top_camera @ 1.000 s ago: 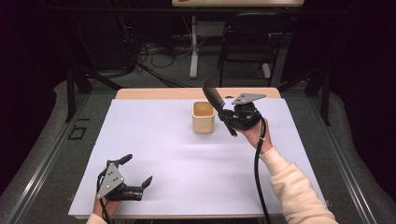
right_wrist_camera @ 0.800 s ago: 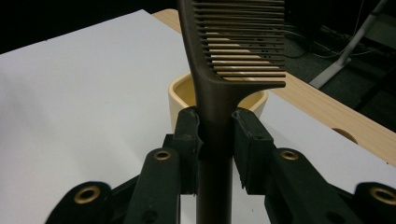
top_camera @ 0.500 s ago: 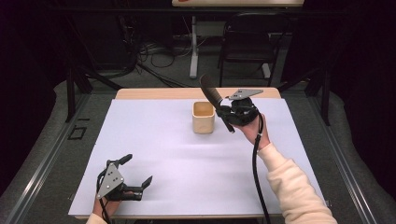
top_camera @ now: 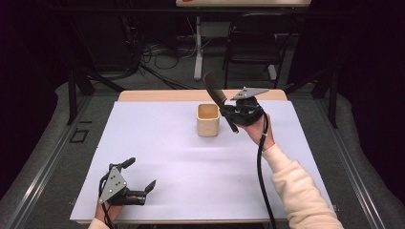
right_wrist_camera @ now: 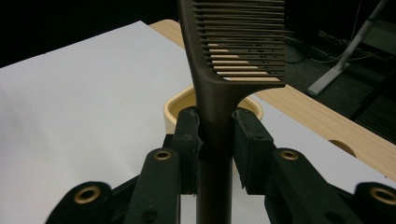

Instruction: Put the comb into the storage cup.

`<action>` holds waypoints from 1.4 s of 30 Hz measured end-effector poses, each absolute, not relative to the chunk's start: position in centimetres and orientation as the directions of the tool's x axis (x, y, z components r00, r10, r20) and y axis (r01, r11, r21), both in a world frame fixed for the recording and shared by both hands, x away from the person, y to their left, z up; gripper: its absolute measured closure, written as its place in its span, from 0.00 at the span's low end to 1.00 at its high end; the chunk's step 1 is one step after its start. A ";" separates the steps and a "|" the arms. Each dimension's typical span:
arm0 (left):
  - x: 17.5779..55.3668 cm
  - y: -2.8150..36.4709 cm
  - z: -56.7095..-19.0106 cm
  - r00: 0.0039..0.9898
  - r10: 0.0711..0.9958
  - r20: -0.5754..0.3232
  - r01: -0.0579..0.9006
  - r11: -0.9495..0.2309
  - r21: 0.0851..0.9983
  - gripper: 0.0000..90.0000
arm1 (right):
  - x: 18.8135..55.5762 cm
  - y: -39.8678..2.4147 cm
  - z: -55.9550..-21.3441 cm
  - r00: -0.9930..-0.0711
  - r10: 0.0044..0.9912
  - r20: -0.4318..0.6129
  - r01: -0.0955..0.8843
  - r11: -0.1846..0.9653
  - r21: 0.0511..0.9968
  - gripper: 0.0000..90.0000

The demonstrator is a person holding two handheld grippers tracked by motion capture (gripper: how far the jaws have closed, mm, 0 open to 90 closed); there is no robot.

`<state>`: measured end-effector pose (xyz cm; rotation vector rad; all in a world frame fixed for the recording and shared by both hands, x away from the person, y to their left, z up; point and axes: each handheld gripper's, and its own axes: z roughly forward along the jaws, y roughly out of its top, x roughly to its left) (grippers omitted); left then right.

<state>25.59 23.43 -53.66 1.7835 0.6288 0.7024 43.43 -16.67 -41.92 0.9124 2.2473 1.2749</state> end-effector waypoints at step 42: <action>25.6 23.4 -53.7 0.691 0.706 0.156 0.083 -0.292 0.953 0.00 | 45.5 -14.6 -41.0 -0.724 0.686 -0.076 0.304 0.416 0.857 0.81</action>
